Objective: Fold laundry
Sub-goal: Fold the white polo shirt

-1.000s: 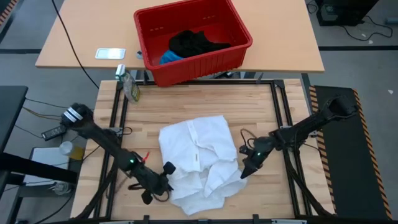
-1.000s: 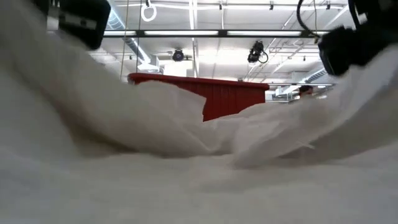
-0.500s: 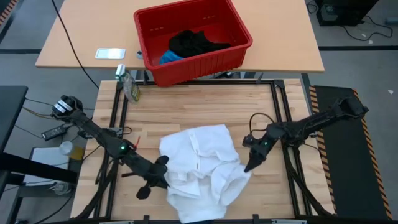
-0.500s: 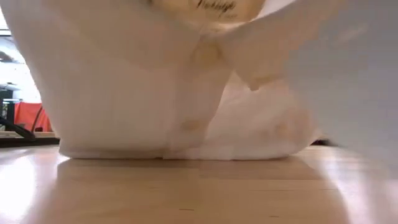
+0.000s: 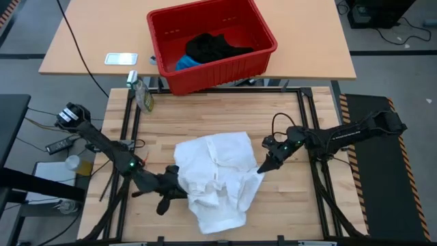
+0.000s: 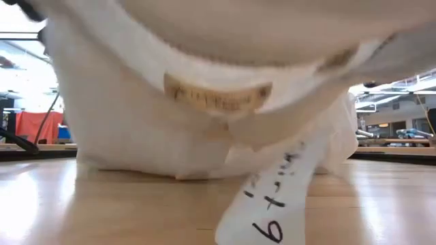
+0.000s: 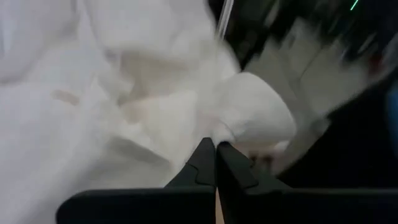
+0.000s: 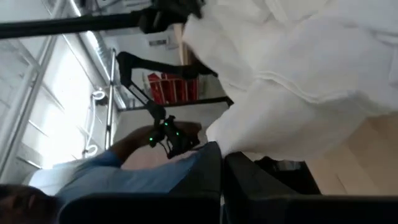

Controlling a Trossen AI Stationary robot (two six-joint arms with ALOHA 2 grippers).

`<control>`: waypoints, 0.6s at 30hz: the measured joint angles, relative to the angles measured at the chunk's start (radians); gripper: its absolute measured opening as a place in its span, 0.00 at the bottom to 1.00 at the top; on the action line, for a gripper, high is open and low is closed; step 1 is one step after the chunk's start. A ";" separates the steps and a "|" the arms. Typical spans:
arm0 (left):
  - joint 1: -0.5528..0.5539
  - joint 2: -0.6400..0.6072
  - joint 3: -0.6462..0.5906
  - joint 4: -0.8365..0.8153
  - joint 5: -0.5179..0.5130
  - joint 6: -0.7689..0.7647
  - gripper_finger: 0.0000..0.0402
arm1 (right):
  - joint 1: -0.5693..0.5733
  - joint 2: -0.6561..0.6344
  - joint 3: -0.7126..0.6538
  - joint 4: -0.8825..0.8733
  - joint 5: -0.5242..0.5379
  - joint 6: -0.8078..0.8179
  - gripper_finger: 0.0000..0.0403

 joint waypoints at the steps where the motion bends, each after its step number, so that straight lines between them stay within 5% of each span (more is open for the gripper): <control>1: 0.005 -0.011 -0.017 0.058 -0.017 -0.002 0.00 | -0.010 0.000 -0.003 0.004 0.000 0.001 0.01; 10: 0.037 -0.094 -0.074 0.167 -0.069 0.096 0.00 | -0.077 0.000 -0.057 0.108 0.046 0.058 0.01; 18: 0.035 -0.162 -0.222 0.282 -0.176 -0.063 0.00 | -0.123 0.000 -0.091 0.111 0.108 0.084 0.01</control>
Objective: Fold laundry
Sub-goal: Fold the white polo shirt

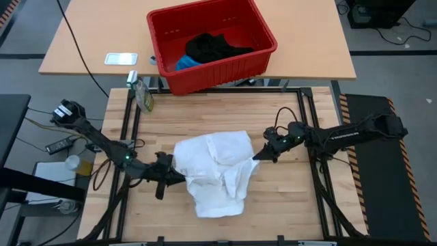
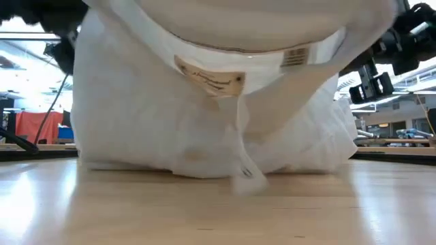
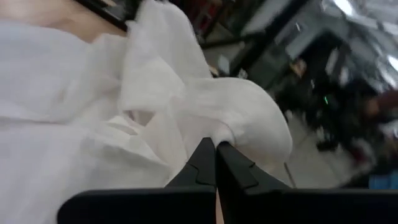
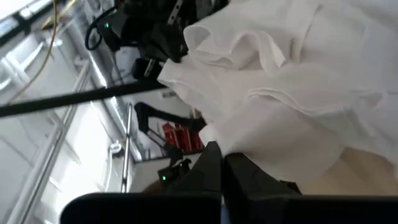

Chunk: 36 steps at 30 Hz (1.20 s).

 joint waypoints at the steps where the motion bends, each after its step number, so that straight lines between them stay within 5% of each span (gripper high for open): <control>1: 0.000 -0.006 -0.023 0.032 -0.023 -0.020 0.00 | -0.007 0.000 -0.004 -0.002 0.006 0.005 0.01; 8: 0.001 -0.025 -0.184 0.223 -0.148 -0.154 0.00 | -0.060 0.001 -0.058 -0.004 0.090 0.068 0.01; 19: 0.001 -0.025 -0.314 0.308 -0.365 -0.374 0.00 | -0.149 0.002 -0.132 -0.006 0.179 0.042 0.01; 26: 0.001 -0.024 -0.356 0.304 -0.476 -0.506 0.00 | -0.210 0.003 -0.132 -0.022 0.242 -0.005 0.01; 36: 0.001 -0.023 -0.357 0.086 -0.533 -0.826 0.00 | -0.257 0.003 -0.132 -0.113 0.311 -0.028 0.01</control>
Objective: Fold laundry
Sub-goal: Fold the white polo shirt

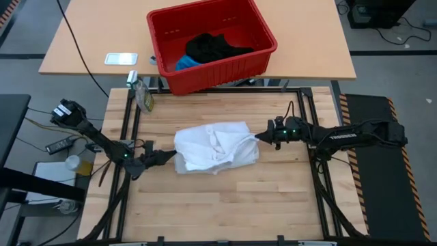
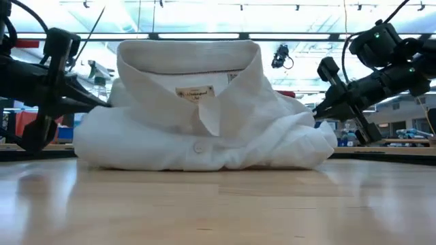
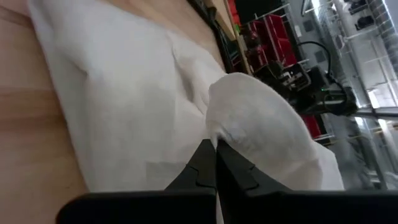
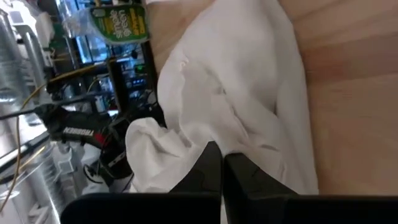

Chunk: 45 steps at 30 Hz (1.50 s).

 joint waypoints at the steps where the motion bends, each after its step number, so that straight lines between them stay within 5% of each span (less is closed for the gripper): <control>1: 0.000 0.000 0.000 -0.010 0.000 -0.009 0.00 | -0.002 0.000 0.000 -0.004 0.000 0.004 0.01; 10: 0.001 0.000 0.000 -0.062 -0.058 -0.146 0.00 | -0.006 0.006 0.000 -0.042 0.077 0.131 0.04; 23: 0.114 0.000 -0.001 -0.078 -0.053 -0.631 0.00 | -0.006 0.005 0.001 -0.044 0.212 0.270 0.08; 33: 0.154 0.000 -0.001 0.026 -0.010 -0.628 0.02 | -0.006 0.005 0.001 -0.081 0.204 0.376 0.32; 41: 0.176 0.000 -0.001 0.013 -0.016 -0.596 0.23 | -0.006 0.005 0.001 -0.049 0.211 0.355 0.53; 45: 0.176 0.000 -0.001 0.025 -0.054 -0.454 0.30 | -0.006 0.005 0.001 0.005 0.228 0.321 0.57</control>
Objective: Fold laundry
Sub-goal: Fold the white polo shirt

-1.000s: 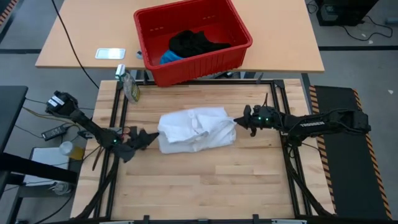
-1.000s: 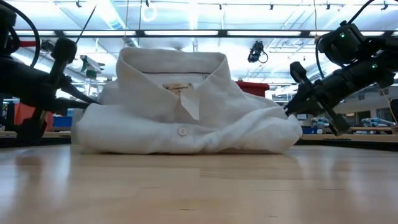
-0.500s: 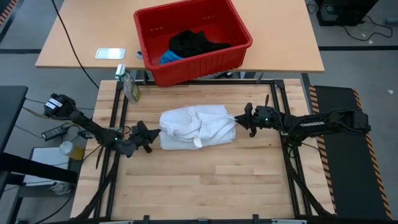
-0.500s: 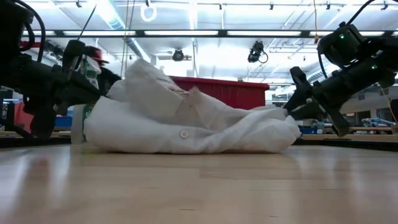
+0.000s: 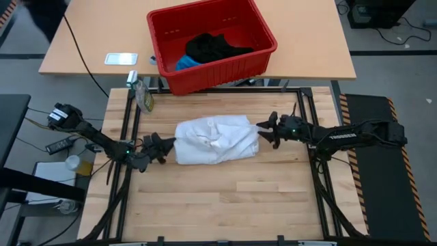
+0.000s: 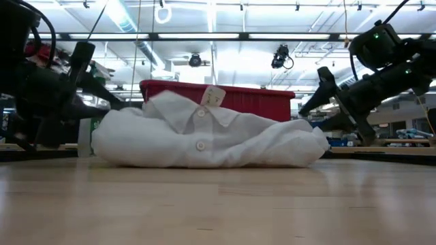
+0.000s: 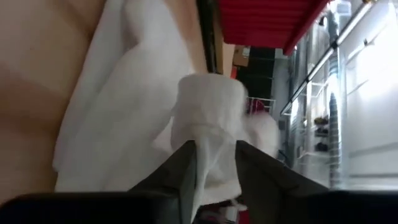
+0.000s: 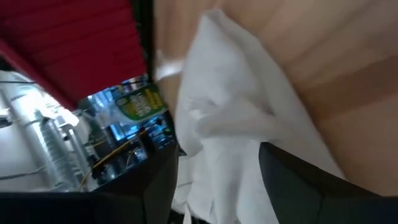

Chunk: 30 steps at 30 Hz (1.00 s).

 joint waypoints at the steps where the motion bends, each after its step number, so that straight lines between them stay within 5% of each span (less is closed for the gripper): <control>1: 0.000 0.000 0.000 0.000 -0.008 0.025 0.31 | 0.000 0.000 0.000 0.005 0.005 -0.007 0.58; 13: 0.001 -0.001 0.069 0.003 -0.119 0.466 0.33 | 0.005 0.000 0.053 -0.049 0.011 -0.165 0.57; 22: 0.029 -0.001 0.265 -0.033 -0.116 1.092 0.28 | 0.014 -0.002 0.302 -0.533 0.125 -0.493 0.57; 26: 0.079 -0.001 0.374 -0.248 -0.005 1.213 0.24 | 0.014 -0.002 0.409 -0.638 0.193 -0.666 0.57; 30: 0.170 0.000 0.479 -0.574 0.260 1.195 0.20 | 0.004 -0.002 0.484 -0.642 0.212 -0.883 0.57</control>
